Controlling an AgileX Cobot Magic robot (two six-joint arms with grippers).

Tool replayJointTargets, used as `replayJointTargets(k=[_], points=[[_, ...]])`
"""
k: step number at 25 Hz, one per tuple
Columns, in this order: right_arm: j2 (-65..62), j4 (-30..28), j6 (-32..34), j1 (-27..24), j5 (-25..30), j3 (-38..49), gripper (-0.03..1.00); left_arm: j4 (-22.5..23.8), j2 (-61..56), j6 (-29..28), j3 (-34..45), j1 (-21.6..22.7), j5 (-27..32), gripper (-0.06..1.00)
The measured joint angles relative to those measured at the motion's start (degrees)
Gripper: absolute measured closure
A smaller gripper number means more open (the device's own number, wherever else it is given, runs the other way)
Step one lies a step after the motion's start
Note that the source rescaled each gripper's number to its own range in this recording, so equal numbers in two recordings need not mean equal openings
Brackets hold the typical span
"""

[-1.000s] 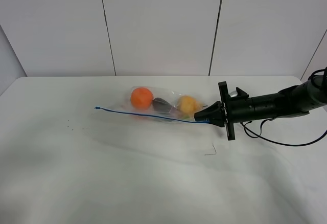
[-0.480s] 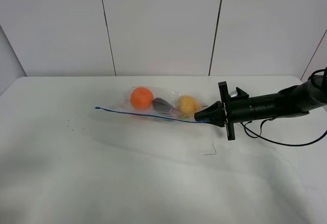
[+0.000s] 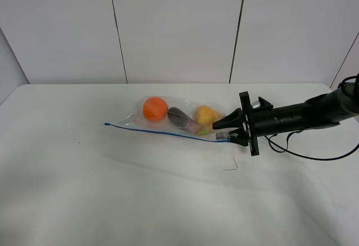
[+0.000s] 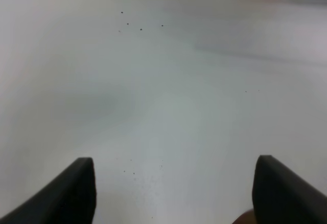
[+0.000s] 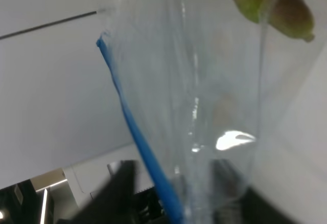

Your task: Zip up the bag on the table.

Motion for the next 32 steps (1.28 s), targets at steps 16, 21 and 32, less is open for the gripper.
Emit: replayJointTargets(k=[16, 21, 32], points=[[-14.4, -53.8, 32.1, 0.0, -7.5, -23.6, -0.03, 0.1, 0.0, -2.2, 0.1, 0.0, -0.4, 0.02], [-17.1, -63.4, 35.3, 0.0, -4.4, -25.0, -0.03, 1.7, 0.0, -3.9, 0.1, 0.0, -0.4, 0.02], [-22.9, -75.5, 38.7, 0.0, 0.3, -21.5, -0.03, 1.9, 0.0, -4.3, 0.1, 0.0, -0.4, 0.02]])
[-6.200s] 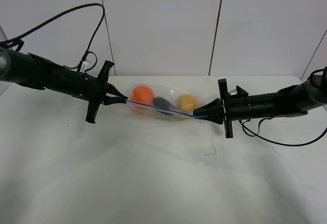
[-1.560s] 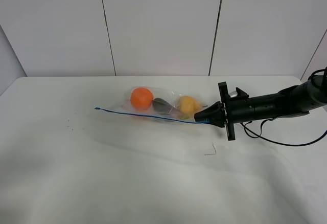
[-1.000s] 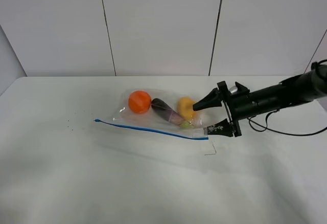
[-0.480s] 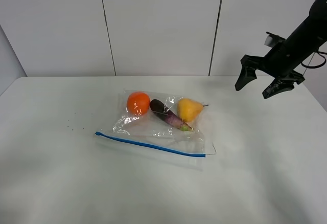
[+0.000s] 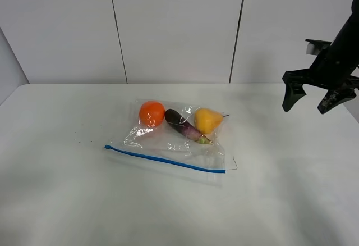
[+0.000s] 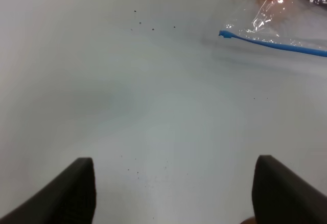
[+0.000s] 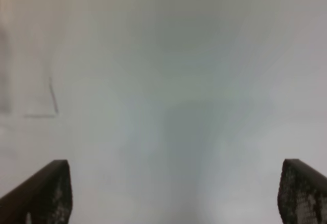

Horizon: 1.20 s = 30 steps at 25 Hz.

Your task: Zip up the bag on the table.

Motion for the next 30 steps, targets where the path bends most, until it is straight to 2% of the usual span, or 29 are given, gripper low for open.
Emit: replayJointTargets(k=[5, 13, 18, 22, 30], points=[[-11.6, -3.7, 1.3, 0.0, 0.0, 9.9, -0.03, 0.0, 0.0, 0.0, 0.0, 0.0, 0.0, 0.02], [-35.6, -4.5, 3.1, 0.0, 0.2, 34.7, -0.03, 0.0, 0.0, 0.0, 0.0, 0.0, 0.0, 0.02], [-52.0, -4.5, 3.3, 0.0, -4.8, 48.1, -0.03, 0.0, 0.0, 0.0, 0.0, 0.0, 0.0, 0.02], [-65.9, -4.2, 3.6, 0.0, -8.5, 54.5, -0.03, 0.0, 0.0, 0.0, 0.0, 0.0, 0.0, 0.02], [-86.5, -4.1, 4.6, 0.0, -10.2, 55.4, -0.03, 0.0, 0.0, 0.0, 0.0, 0.0, 0.0, 0.02]])
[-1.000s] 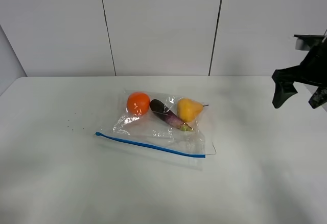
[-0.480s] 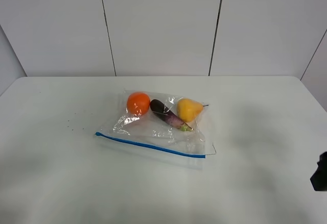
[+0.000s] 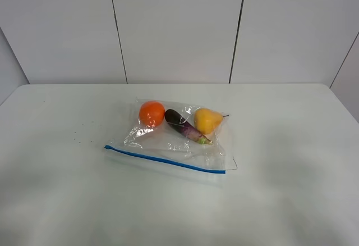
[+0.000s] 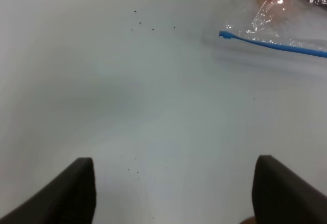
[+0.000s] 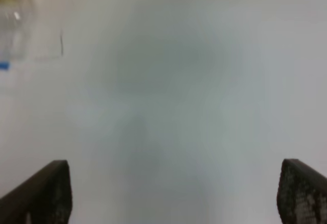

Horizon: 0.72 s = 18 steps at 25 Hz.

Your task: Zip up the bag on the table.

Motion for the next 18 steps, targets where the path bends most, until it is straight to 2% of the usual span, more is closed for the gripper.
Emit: replayJointTargets(k=[10, 18], points=[[-15.0, -0.1, 0.3, 0.0, 0.0, 0.2, -0.03, 0.0, 0.0, 0.0, 0.0, 0.0, 0.0, 0.02], [-15.4, -0.9, 1.3, 0.0, 0.0, 0.3, -0.03, 0.0, 0.0, 0.0, 0.0, 0.0, 0.0, 0.02]])
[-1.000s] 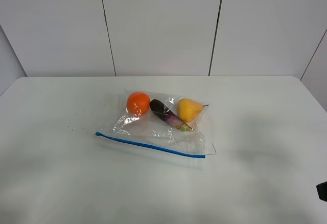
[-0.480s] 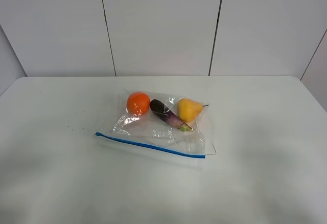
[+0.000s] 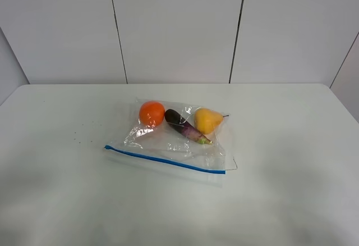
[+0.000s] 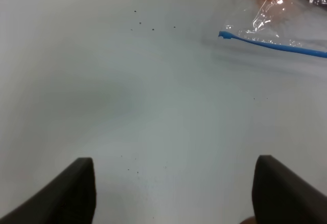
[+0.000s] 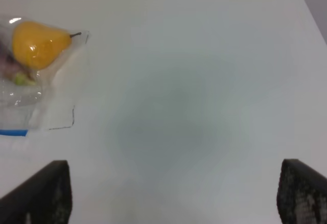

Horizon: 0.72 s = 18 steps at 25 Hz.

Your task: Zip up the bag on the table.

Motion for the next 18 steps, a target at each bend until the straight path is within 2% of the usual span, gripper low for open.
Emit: replayJointTargets(k=[18], points=[[0.0, 0.0, 0.2, 0.0, 0.0, 0.0, -0.03, 0.0, 0.0, 0.0, 0.0, 0.0, 0.0, 0.02]])
